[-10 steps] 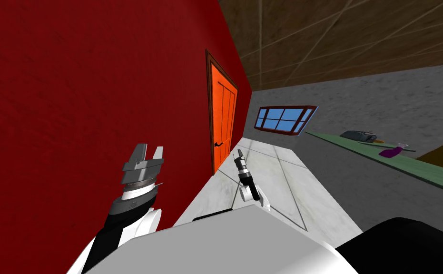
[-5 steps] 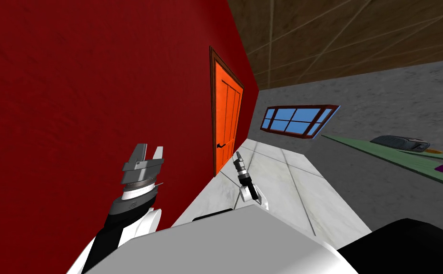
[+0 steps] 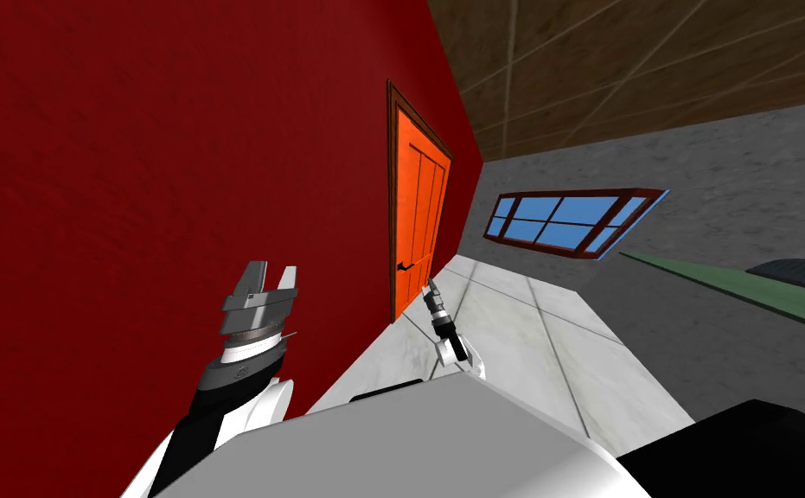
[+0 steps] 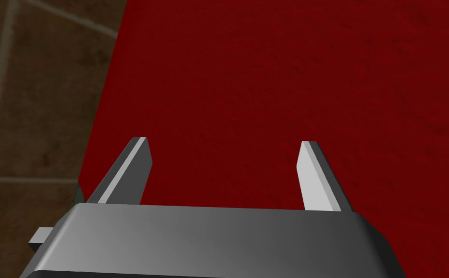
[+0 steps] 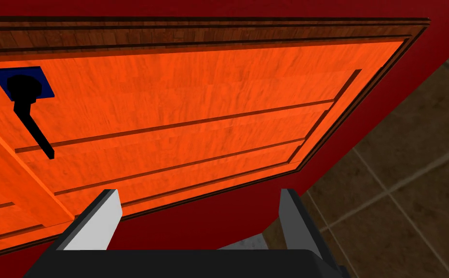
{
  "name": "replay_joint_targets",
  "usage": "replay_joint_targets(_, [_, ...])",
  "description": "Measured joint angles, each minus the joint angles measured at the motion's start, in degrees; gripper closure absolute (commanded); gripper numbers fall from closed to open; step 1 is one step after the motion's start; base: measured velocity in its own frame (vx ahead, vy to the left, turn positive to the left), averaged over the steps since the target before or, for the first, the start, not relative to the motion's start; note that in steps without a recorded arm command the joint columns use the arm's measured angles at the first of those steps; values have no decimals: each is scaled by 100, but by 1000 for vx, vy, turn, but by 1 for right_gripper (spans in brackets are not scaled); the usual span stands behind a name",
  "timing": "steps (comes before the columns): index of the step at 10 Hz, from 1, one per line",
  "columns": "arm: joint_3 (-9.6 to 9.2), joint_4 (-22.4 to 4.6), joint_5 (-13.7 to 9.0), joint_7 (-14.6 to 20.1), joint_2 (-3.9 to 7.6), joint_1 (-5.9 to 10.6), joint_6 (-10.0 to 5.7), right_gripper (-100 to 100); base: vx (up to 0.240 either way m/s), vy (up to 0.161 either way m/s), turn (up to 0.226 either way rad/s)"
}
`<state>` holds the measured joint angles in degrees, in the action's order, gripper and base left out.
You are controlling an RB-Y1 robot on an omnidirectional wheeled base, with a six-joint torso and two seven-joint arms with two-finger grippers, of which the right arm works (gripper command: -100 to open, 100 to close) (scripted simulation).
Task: Pull the door open
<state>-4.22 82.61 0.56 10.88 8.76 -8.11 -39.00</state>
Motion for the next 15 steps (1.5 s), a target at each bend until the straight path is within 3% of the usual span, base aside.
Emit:
replay_joint_targets(9, [-53, -1448, 14, 154, 189, 477, -379, -100, 49, -93, 169])
replay_joint_targets(15, [-81, -2576, 19, 271, 318, 861, -726, -100, 43, -99, 165])
